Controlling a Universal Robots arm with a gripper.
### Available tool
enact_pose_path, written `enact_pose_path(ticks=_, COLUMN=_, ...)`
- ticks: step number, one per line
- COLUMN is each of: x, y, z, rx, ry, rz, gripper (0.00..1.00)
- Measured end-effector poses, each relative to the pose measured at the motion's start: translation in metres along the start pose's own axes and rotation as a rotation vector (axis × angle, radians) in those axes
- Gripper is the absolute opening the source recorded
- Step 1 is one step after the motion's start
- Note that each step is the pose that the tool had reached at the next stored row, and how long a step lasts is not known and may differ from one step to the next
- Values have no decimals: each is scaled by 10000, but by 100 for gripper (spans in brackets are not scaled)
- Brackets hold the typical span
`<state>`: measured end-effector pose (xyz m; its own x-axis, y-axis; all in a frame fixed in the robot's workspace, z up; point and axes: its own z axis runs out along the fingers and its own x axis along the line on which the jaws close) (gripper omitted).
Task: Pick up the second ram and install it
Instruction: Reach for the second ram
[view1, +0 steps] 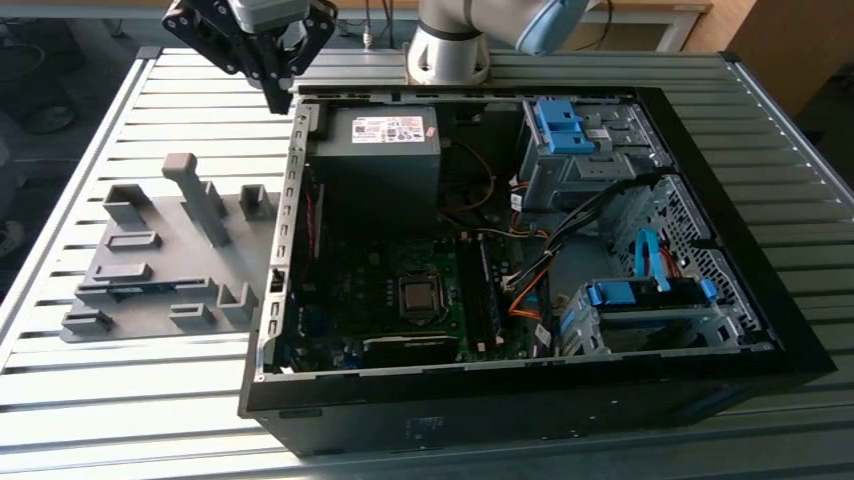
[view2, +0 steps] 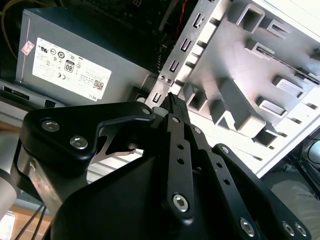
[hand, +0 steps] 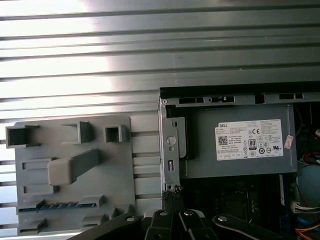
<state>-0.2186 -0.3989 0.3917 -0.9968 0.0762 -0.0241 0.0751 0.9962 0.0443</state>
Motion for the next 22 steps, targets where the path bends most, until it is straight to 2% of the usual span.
enact_pose_path(ticks=22, x=134, y=-11, z=1, rx=-1, ry=-1, rz=0, gripper=11)
